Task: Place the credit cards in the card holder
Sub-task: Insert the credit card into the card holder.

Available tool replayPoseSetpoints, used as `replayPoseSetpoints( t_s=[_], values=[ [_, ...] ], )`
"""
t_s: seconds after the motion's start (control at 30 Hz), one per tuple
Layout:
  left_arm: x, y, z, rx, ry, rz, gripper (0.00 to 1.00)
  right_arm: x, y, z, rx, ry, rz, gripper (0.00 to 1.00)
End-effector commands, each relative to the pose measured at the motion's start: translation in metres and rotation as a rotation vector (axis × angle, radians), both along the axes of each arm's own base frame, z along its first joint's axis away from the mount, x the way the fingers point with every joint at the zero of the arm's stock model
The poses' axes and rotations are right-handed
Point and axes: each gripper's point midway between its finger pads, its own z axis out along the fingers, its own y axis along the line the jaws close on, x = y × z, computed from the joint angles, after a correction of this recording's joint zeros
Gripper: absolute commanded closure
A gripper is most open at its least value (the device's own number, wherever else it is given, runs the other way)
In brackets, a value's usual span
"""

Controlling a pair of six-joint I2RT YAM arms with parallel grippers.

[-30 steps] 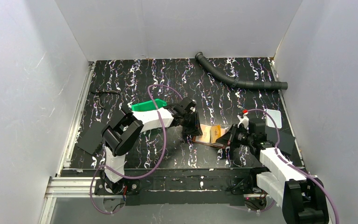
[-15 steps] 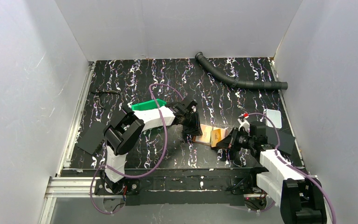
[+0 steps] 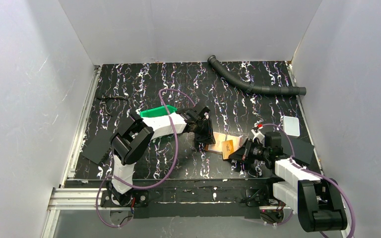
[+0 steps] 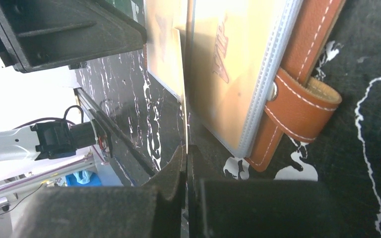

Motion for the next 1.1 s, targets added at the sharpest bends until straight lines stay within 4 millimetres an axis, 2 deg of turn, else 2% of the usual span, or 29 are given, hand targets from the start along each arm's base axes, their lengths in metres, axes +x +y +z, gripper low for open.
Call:
replayPoseSetpoints(
  t_s=[0.0,0.4,1.07],
  values=[
    [-0.015,0.032,-0.035,0.171,0.053,-0.001,0.74,0.019,0.001,0.010,0.021,-0.107,-0.008,0.99],
    [-0.017,0.032,-0.034,0.170,0.057,-0.004,0.75,0.042,0.002,0.009,0.045,-0.139,-0.047,0.99],
    [-0.021,0.027,-0.034,0.165,0.062,-0.008,0.75,0.050,0.005,0.004,0.096,-0.138,-0.081,0.99]
  ],
)
